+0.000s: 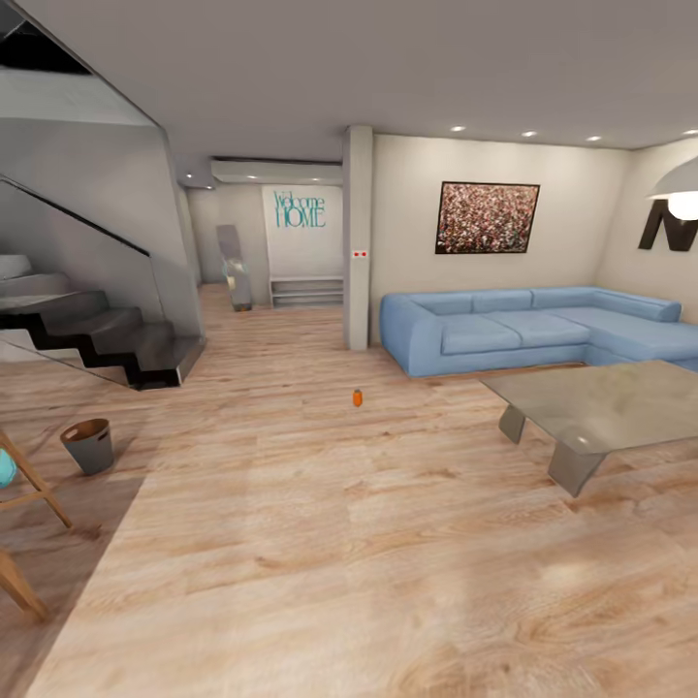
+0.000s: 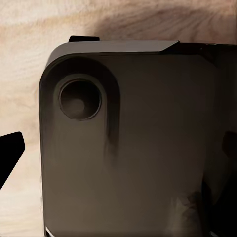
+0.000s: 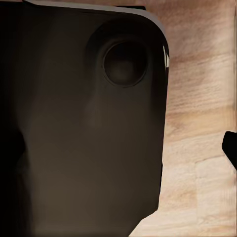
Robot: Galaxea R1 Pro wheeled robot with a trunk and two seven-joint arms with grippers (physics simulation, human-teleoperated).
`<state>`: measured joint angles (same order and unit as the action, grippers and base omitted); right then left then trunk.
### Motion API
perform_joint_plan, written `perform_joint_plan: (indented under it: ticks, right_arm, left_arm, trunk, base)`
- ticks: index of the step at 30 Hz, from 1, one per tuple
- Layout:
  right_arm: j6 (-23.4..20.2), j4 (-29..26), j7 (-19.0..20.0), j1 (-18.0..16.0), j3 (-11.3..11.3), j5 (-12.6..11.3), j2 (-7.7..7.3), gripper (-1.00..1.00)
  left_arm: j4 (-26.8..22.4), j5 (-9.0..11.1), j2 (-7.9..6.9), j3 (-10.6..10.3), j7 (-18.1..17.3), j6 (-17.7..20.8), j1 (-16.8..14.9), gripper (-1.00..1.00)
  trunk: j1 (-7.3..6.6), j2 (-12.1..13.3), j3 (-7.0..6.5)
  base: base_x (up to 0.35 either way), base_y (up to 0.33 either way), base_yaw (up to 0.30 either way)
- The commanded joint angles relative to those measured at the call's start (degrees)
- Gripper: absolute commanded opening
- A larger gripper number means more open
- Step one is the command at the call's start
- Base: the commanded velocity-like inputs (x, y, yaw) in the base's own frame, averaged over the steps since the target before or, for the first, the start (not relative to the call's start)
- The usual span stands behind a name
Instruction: Put the three can of soda from the living room inside the tash can in the kitchen.
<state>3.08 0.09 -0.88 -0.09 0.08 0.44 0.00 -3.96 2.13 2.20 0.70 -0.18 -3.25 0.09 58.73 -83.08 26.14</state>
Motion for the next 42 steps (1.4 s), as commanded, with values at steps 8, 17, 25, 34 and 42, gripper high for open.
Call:
perform_joint_plan:
  ticks: [8, 17, 25, 34, 42]
  right_arm:
    - [0.0, 0.0, 0.0, 0.0, 0.0, 0.0, 0.00, 1.00]
    - [0.0, 0.0, 0.0, 0.0, 0.0, 0.0, 0.00, 1.00]
    - [0.1, 0.0, 0.0, 0.0, 0.0, 0.0, 0.00, 1.00]
    - [0.0, 0.0, 0.0, 0.0, -0.1, 0.0, 0.00, 1.00]
    - [0.0, 0.0, 0.0, 0.0, -0.1, 0.0, 0.00, 1.00]
  left_arm:
    - [0.0, 3.6, -0.09, -0.2, -0.1, 0.0, 0.0, 1.00]
    - [0.0, 3.8, -0.08, -0.2, -0.1, 0.0, 0.0, 1.00]
    - [0.0, 3.8, -0.07, -0.2, -0.1, 0.0, 0.0, 1.00]
    - [0.0, 3.8, -0.08, -0.2, -0.1, -0.1, 0.0, 1.00]
    - [0.0, 3.8, -0.07, -0.2, -0.1, -0.1, 0.0, 1.00]
  trunk:
    - [0.00, 0.0, 0.00]
    - [0.00, 0.0, 0.00]
    - [0.00, 0.0, 0.00]
    - [0.00, 0.0, 0.00]
    - [0.00, 0.0, 0.00]
  base:
    - [0.335, -0.075, 0.144]
    - [0.335, -0.074, 0.133]
    - [0.335, -0.072, 0.133]
    - [0.335, -0.071, 0.119]
    - [0.335, -0.064, 0.084]
